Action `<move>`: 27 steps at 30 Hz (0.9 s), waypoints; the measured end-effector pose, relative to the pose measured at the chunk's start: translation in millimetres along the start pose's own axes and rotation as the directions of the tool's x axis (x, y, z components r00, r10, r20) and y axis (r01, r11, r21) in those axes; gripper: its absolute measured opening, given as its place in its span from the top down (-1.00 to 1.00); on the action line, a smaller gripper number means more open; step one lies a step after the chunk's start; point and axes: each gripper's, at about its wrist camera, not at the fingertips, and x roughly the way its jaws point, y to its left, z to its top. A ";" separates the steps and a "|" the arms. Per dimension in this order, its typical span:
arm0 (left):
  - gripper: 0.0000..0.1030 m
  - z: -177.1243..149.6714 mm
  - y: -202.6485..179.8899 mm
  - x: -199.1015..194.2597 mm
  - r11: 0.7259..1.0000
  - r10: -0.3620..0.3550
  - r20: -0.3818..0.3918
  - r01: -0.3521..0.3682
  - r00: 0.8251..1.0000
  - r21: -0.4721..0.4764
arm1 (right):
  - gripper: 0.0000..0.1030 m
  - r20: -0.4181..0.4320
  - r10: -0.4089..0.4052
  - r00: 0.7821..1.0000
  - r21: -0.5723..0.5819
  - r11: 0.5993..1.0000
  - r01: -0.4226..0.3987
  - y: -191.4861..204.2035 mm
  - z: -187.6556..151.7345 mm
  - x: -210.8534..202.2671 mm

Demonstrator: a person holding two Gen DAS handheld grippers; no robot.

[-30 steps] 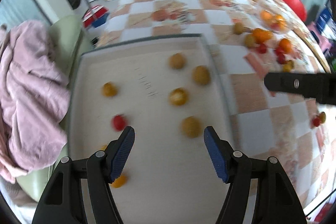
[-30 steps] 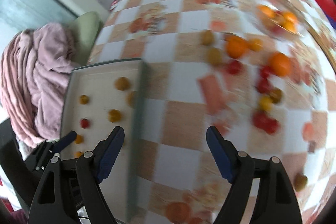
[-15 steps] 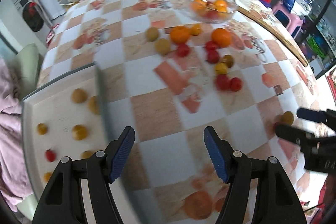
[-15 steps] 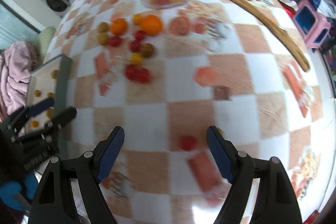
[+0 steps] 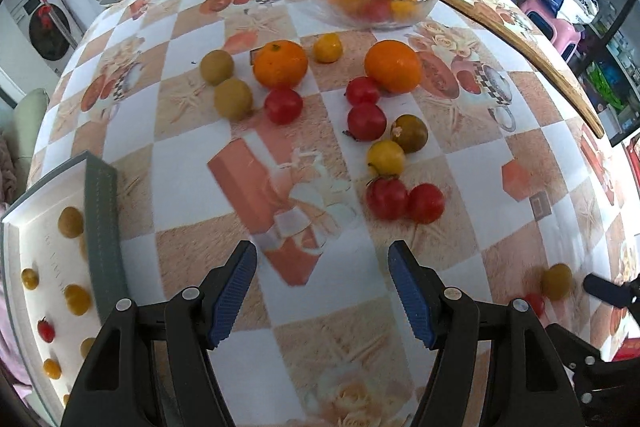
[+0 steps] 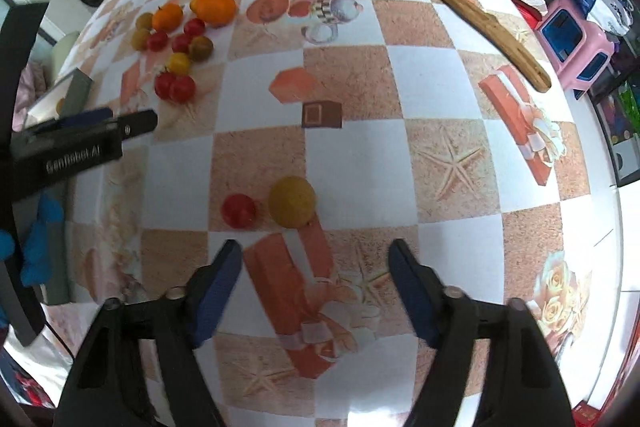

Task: Organize fruits
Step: 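Move both open tools back over the fruit on the table, then grasp a red cherry tomato with the left tool while the right tool grasps a yellow tomato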

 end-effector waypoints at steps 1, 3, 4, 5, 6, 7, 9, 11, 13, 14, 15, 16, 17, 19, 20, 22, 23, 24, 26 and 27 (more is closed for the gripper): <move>-0.35 1.8 -1.6 1.5 1.000 0.001 0.002 -0.001 1.000 0.001 | -0.30 0.001 -0.002 1.000 -0.005 1.000 0.002 -0.3 0.5 2.3; -0.35 5.9 -4.4 3.8 1.000 0.006 0.007 -0.006 1.000 0.004 | -0.27 0.026 -0.016 1.000 -0.036 0.999 0.017 2.3 2.4 2.6; -0.35 8.0 -5.9 4.9 1.000 0.007 0.010 -0.007 1.000 0.005 | -0.25 0.033 -0.018 0.999 -0.048 0.999 0.020 3.7 4.2 3.1; -0.35 10.6 -7.3 6.0 1.000 0.007 0.012 -0.007 1.000 0.005 | -0.24 0.042 -0.017 0.999 -0.059 0.998 0.020 4.9 7.1 3.6; -0.35 13.1 -8.1 7.1 1.000 0.006 0.015 -0.006 1.000 0.004 | -0.23 0.047 -0.017 0.999 -0.064 0.998 0.020 5.8 9.4 4.1; -0.35 15.4 -9.1 8.0 1.000 0.007 0.018 -0.007 1.000 0.003 | -0.21 0.053 -0.017 0.998 -0.072 0.997 0.021 6.8 12.5 5.0; -0.35 19.3 -10.7 10.0 1.000 0.007 0.022 -0.007 1.000 -0.001 | -0.17 0.065 -0.021 0.998 -0.086 0.996 0.026 8.5 17.9 6.3; -0.35 22.3 -12.3 11.4 1.000 0.007 0.030 -0.007 1.000 -0.006 | -0.09 0.075 -0.028 0.997 -0.098 0.995 0.035 9.7 22.2 6.9; -0.35 24.9 -14.0 12.4 1.000 0.008 0.033 -0.007 0.999 -0.006 | 0.04 0.079 -0.036 0.996 -0.102 0.994 0.044 10.4 25.9 7.7; -0.34 26.0 -14.7 12.7 1.000 0.009 0.033 -0.008 0.999 -0.006 | 0.13 0.080 -0.040 0.996 -0.102 0.994 0.049 11.6 28.0 8.3; -0.34 26.7 -14.8 12.9 1.000 0.009 0.033 -0.009 0.999 -0.008 | 0.17 0.080 -0.042 0.996 -0.101 0.994 0.050 14.2 31.1 9.7; -0.31 26.7 -14.8 12.8 1.000 0.009 0.034 -0.008 0.999 -0.010 | 0.30 0.082 -0.036 0.996 -0.100 0.994 0.044 13.8 31.8 9.3; -0.26 26.6 -15.0 12.6 1.000 0.008 0.035 -0.008 0.999 -0.012 | 0.45 0.081 -0.028 0.996 -0.095 0.995 0.036 12.9 32.6 9.0; 0.00 25.8 -15.2 10.3 1.000 0.003 0.038 -0.003 0.999 -0.008 | 0.47 0.072 -0.001 0.997 -0.072 0.997 0.007 7.9 33.2 8.4; 0.08 25.6 -15.6 9.4 1.000 -0.001 0.038 0.002 0.999 -0.004 | 0.47 0.068 0.021 0.997 -0.052 0.998 -0.018 3.7 33.6 7.7; 0.37 25.3 -16.1 7.6 1.000 -0.011 0.039 0.010 0.999 0.008 | 0.47 0.063 0.053 0.997 -0.013 0.999 -0.052 -3.9 33.5 6.6; 0.37 25.1 -16.5 7.1 1.000 -0.015 0.038 0.015 0.999 0.011 | 0.47 0.062 0.064 0.996 0.006 0.998 -0.065 -7.1 33.1 5.8; 0.37 24.7 -15.9 6.3 1.000 -0.029 0.037 0.029 0.999 0.008 | 0.47 0.062 0.069 0.996 0.018 0.997 -0.070 -9.6 32.5 5.0; 0.37 22.9 -13.6 3.6 0.999 -0.050 0.035 0.051 0.998 -0.003 | 0.47 0.062 0.076 0.995 0.037 0.996 -0.078 -12.4 30.8 3.0; 0.37 22.0 -13.3 2.0 0.998 -0.055 0.036 0.055 0.998 -0.007 | 0.47 0.062 0.077 0.995 0.041 0.996 -0.080 -12.4 30.0 2.3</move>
